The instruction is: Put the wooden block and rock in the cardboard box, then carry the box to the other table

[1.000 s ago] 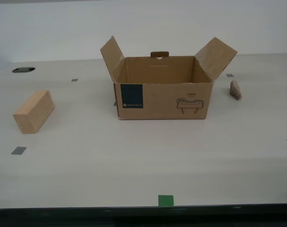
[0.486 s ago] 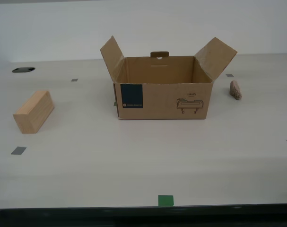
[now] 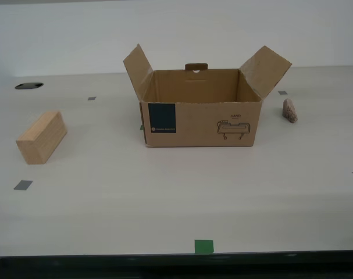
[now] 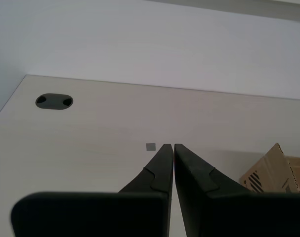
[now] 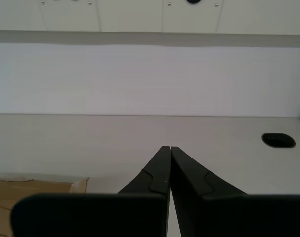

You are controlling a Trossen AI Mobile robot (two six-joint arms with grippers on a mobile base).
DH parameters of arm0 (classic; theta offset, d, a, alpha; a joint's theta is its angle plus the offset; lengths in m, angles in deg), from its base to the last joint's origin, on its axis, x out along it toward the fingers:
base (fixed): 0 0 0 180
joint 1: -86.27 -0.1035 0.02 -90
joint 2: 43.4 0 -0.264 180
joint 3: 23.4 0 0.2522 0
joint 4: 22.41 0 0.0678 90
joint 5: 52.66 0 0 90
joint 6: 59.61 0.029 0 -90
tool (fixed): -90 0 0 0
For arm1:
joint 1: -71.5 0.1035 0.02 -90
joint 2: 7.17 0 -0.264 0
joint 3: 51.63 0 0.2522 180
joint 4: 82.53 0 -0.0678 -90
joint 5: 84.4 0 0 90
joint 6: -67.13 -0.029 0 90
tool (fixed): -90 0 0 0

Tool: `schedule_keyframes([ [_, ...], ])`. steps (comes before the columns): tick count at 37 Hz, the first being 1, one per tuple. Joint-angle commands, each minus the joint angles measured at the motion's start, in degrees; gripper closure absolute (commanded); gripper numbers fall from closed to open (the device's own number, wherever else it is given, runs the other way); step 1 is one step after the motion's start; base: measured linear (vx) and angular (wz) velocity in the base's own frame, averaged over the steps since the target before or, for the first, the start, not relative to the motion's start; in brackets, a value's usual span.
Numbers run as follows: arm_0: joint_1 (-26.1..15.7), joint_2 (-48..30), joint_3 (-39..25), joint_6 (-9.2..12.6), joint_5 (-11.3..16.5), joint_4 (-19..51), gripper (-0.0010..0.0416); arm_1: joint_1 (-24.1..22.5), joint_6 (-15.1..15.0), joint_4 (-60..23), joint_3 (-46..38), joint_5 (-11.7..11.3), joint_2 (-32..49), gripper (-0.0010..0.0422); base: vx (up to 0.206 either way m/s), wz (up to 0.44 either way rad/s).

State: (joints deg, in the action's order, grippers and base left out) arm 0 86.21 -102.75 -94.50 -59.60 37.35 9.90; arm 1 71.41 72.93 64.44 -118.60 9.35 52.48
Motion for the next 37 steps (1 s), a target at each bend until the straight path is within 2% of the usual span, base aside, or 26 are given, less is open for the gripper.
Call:
schedule_keyframes([
  [1, 0.00, 0.02, -1.20, 0.04, -0.04, 1.88, 0.0406, -0.02, 0.48, -2.03, -0.98, 0.24, 0.00, 0.0412, 0.000, 0.000],
  [24, 0.00, 0.02, -1.97, 0.66, -0.02, 8.24, 0.0406, 0.00, 0.66, -21.81, -8.55, 0.24, 0.09, 0.0412, 0.000, 0.000],
  [28, 0.00, 0.02, -1.97, 1.49, -0.02, 10.23, 0.0406, 0.00, 0.24, -23.61, -9.86, 0.24, 0.09, 0.0412, 0.000, 0.000],
  [37, 0.00, 0.02, -2.47, 1.51, -0.02, 14.53, 0.0406, 0.00, -0.52, -28.89, -13.20, 0.24, 0.81, 0.0412, 0.000, 0.000],
])
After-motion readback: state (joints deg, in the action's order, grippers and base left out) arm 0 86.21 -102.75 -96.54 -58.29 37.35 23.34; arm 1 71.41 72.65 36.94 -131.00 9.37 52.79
